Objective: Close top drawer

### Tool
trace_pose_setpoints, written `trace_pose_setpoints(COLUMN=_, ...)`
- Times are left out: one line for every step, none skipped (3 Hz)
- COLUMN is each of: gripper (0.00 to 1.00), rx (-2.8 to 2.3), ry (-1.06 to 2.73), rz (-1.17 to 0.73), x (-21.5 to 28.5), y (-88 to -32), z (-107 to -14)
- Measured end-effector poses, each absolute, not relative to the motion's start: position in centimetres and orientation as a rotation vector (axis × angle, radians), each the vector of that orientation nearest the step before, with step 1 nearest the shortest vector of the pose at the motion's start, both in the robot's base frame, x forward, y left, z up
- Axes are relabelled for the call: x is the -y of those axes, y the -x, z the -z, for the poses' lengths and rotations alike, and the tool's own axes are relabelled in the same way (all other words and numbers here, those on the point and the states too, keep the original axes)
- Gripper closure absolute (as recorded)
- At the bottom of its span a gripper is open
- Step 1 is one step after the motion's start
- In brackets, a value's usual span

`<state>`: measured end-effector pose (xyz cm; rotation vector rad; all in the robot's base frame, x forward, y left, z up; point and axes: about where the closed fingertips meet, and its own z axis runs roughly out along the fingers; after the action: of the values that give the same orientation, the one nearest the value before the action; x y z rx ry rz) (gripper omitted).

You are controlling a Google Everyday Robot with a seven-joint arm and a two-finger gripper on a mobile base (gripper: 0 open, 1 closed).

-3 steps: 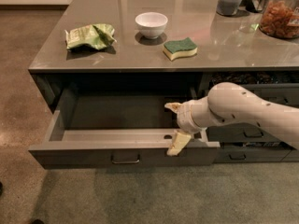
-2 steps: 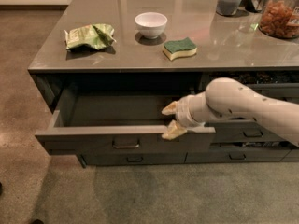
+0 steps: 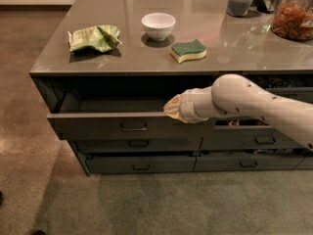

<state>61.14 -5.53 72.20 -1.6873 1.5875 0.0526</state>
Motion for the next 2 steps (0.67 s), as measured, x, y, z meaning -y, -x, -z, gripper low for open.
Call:
trace_pose_setpoints(gripper=0.50, rx=-1.541, ry=1.635, rz=-0.018, x=5.35, y=-61.39, z=-73.80)
trace_pose_setpoints(gripper=0.27, rx=-1.523, ry=1.627, rz=-0.010, x=5.35, y=-60.75, z=-74.35)
